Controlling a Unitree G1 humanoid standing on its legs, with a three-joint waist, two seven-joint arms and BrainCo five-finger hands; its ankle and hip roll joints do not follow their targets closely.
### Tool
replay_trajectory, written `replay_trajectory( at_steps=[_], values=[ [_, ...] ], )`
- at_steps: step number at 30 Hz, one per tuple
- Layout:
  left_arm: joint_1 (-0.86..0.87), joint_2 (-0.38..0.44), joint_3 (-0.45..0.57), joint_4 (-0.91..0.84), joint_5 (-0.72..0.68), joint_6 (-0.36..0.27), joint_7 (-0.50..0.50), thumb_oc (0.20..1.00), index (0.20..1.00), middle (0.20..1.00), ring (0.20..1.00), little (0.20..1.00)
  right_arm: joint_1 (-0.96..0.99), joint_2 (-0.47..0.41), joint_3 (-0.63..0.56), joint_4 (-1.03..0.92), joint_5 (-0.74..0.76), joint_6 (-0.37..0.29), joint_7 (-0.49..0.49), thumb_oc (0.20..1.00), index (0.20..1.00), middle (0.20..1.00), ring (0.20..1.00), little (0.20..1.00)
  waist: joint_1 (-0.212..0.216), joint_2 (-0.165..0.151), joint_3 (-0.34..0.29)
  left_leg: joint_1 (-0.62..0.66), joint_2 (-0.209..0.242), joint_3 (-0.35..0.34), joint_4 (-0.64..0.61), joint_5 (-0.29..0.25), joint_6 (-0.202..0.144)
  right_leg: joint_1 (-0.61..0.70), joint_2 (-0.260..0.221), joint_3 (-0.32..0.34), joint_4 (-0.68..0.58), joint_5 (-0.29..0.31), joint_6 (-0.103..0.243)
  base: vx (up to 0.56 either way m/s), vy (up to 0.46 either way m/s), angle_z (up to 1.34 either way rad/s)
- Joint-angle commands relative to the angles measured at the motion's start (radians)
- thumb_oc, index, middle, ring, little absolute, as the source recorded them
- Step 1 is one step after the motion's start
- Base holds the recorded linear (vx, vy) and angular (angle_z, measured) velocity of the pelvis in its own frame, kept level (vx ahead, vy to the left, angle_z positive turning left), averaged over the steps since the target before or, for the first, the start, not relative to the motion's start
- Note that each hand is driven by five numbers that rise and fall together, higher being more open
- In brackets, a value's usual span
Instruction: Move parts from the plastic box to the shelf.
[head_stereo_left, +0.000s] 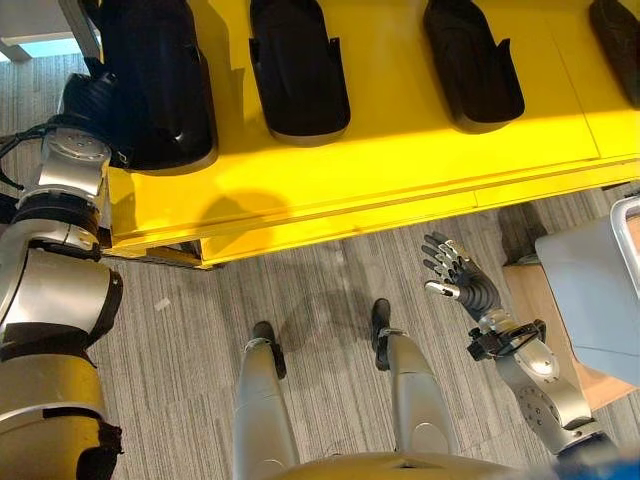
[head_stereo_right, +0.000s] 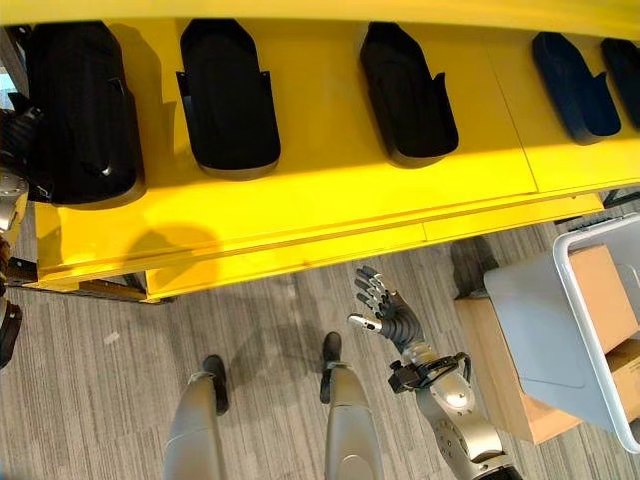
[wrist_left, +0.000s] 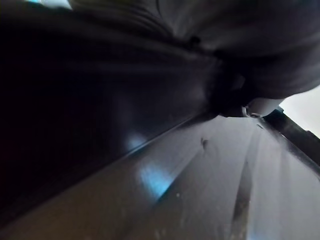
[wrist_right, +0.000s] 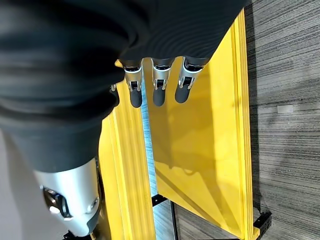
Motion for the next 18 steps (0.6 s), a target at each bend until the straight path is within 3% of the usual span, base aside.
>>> replay_trajectory(
  at_steps=[1, 18],
  values=[
    [-0.086, 0.017, 0.0, 0.058, -0.018, -0.021, 0.007, 0.2, 0.2, 0.2, 0.2, 0.2, 0.023, -0.052, -0.041, -0.04, 0.047, -0.027, 0.012, 1.0, 1.0, 1.0, 1.0, 1.0, 0.008, 0.006, -0.039, 0.018, 0.056, -0.047, -0.035, 0.051, -0.045, 0.015, -0.054, 0.078, 0.025, 0.044, 0.054, 0.0, 0.0, 0.0],
    [-0.118, -0.033, -0.013, 0.081, 0.026, -0.017, 0.032, 0.2, 0.2, 0.2, 0.2, 0.2, 0.044, -0.078, -0.038, -0.053, 0.075, -0.018, 0.035, 1.0, 1.0, 1.0, 1.0, 1.0, -0.013, 0.013, -0.041, 0.003, 0.068, -0.023, -0.044, 0.053, -0.052, -0.041, -0.043, 0.105, 0.031, 0.052, 0.051, 0.0, -0.003, -0.03]
  ],
)
